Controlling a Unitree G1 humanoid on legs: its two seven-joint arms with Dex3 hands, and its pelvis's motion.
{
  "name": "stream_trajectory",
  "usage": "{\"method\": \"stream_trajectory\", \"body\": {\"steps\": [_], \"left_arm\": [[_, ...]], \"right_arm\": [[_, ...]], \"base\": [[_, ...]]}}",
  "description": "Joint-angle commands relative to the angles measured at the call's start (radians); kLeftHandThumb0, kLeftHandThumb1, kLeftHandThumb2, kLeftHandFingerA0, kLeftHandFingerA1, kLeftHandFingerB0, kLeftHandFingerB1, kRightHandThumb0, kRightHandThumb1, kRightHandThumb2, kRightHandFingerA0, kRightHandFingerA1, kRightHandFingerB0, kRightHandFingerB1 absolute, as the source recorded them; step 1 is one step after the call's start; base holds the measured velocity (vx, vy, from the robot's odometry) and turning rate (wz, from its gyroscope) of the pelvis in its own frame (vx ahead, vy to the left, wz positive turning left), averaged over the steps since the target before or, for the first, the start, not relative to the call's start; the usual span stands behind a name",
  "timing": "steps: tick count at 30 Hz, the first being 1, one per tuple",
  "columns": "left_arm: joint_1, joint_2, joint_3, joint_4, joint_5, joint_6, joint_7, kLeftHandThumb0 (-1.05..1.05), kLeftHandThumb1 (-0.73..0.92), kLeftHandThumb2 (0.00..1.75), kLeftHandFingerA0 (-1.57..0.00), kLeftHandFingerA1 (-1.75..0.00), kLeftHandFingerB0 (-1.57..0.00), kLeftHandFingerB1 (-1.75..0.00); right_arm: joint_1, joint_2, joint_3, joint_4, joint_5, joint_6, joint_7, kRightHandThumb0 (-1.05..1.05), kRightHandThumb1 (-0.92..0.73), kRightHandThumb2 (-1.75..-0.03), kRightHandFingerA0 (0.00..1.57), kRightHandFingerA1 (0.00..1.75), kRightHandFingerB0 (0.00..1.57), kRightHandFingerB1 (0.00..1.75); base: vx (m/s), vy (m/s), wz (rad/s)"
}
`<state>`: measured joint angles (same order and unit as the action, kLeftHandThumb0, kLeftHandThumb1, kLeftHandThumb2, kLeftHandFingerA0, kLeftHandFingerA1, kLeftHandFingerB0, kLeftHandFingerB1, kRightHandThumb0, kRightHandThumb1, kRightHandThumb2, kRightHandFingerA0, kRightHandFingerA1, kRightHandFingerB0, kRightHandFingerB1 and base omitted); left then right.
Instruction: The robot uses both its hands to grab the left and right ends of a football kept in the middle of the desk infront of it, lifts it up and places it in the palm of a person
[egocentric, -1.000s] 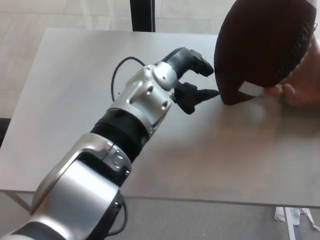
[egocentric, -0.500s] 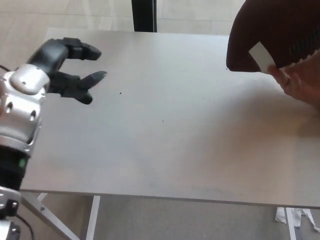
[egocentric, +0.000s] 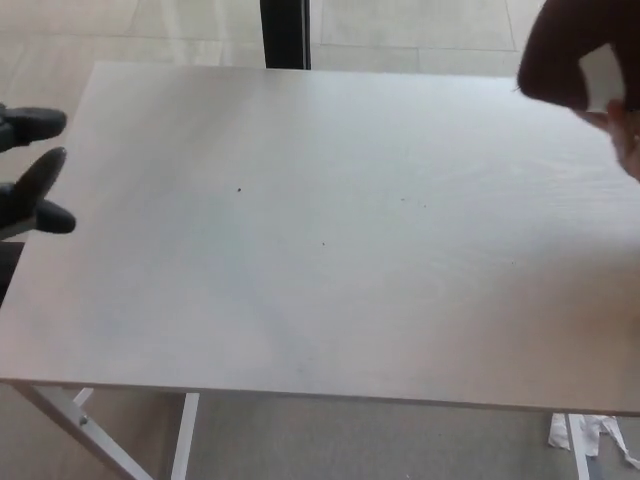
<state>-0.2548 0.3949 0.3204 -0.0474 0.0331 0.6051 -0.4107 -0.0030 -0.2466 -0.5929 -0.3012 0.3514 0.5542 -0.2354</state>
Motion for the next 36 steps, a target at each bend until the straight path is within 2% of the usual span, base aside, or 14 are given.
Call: {"method": "stream_trajectory", "body": {"steps": [1,7,8,16,17,20,23,24,25,26,27,28,29,36], "left_arm": [[0.617,-0.087,0.854,-0.264,-0.480,0.180,-0.225,-0.78,0.74,0.63,-0.77,-0.81,-0.45,-0.36],[0.854,0.088,1.186,0.660,-0.647,-0.208,-0.285,-0.89,0.57,1.00,-0.94,-0.61,-0.65,-0.54],[0.868,0.053,1.200,0.592,-0.642,-0.190,-0.258,-0.79,0.75,0.64,-0.93,-0.66,-0.60,-0.48],[0.965,-0.081,1.168,0.543,-0.517,-0.272,-0.053,-0.63,0.79,0.64,-0.74,-0.63,-0.39,-0.49],[0.962,-0.082,1.143,0.571,-0.486,-0.302,-0.023,-0.63,0.79,0.63,-0.73,-0.60,-0.38,-0.48],[0.892,-0.091,1.072,0.546,-0.402,-0.292,0.098,-0.62,0.63,1.00,-0.63,-0.73,-0.26,-0.53],[0.728,0.024,0.976,0.742,-0.319,-0.348,0.225,-0.69,0.75,0.62,-0.63,-0.58,-0.27,-0.34],[0.676,0.088,0.951,0.887,-0.316,-0.408,0.228,-0.76,0.70,0.61,-0.67,-0.55,-0.24,-0.31],[0.638,0.129,0.934,0.978,-0.312,-0.443,0.232,-0.78,0.67,0.61,-0.78,-0.59,-0.25,-0.31],[0.594,0.141,0.907,1.010,-0.300,-0.452,0.243,-0.72,0.68,0.61,-0.64,-0.46,-0.28,-0.37],[0.566,0.128,0.886,0.989,-0.287,-0.445,0.251,-0.72,0.68,0.61,-0.64,-0.46,-0.28,-0.37],[0.566,0.093,0.869,0.914,-0.274,-0.410,0.258,-0.73,0.57,0.90,-0.49,-0.56,-0.17,-0.47],[0.577,0.049,0.829,0.838,-0.245,-0.379,0.251,-0.68,0.58,0.90,-0.39,-0.54,-0.13,-0.45],[0.828,0.069,0.393,0.781,0.036,-0.504,-0.021,-0.62,0.62,0.59,-0.37,-0.43,-0.38,-0.34]], "right_arm": [[0.482,0.065,-0.398,-0.157,0.235,-0.170,0.317,-0.54,-0.69,-0.61,0.98,0.85,0.53,0.40],[0.559,0.128,-0.570,0.202,0.191,-0.528,0.321,-0.47,-0.69,-0.61,1.00,0.64,0.57,0.41],[0.551,0.113,-0.571,0.253,0.181,-0.554,0.315,-0.50,-0.68,-0.62,0.99,0.64,0.56,0.41],[0.545,0.024,-0.547,0.669,0.049,-0.706,0.145,-0.62,-0.66,-0.61,0.96,0.54,0.58,0.38],[0.533,0.006,-0.529,0.739,0.027,-0.735,0.118,-0.67,-0.58,-0.96,0.92,0.69,0.47,0.53],[0.479,0.011,-0.518,0.732,0.078,-0.559,0.086,-0.61,-0.69,-0.61,0.69,1.02,0.32,0.31],[0.334,-0.013,-0.498,0.588,0.133,-0.317,-0.007,-0.54,-0.73,-0.62,0.60,1.55,0.16,0.28],[0.267,-0.039,-0.495,0.623,0.130,-0.305,-0.047,-0.49,-0.73,-0.61,0.42,1.15,0.15,0.28],[0.207,-0.059,-0.495,0.656,0.123,-0.311,-0.088,-0.44,-0.67,-0.61,0.58,1.46,0.33,0.37],[0.108,-0.097,-0.498,0.724,0.138,-0.330,-0.112,-0.45,-0.72,-0.62,0.22,0.75,0.14,0.28],[0.035,-0.131,-0.503,0.788,0.170,-0.336,-0.087,-0.45,-0.72,-0.62,0.22,0.75,0.14,0.28],[0.005,-0.156,-0.486,0.823,0.136,-0.332,-0.127,-0.45,-0.71,-0.59,0.37,1.44,0.13,0.27],[-0.029,-0.182,-0.458,0.869,0.091,-0.319,-0.163,-0.58,-0.60,-0.81,0.52,1.07,0.11,0.39],[0.177,-0.258,-0.267,1.071,-0.079,-0.458,0.182,-0.65,-0.50,-0.78,0.83,1.27,0.18,0.40]], "base": [[0.00,0.000,0.00],[0.00,0.000,0.00],[0.00,0.000,0.00],[0.00,0.000,0.00],[0.00,0.000,0.00],[0.00,0.000,0.00],[0.00,0.000,0.00],[0.00,0.000,0.00],[0.00,0.000,0.00],[0.00,0.000,0.00],[0.00,0.000,0.00],[0.00,0.000,0.00],[0.00,0.000,0.00],[0.00,0.000,0.00]]}}
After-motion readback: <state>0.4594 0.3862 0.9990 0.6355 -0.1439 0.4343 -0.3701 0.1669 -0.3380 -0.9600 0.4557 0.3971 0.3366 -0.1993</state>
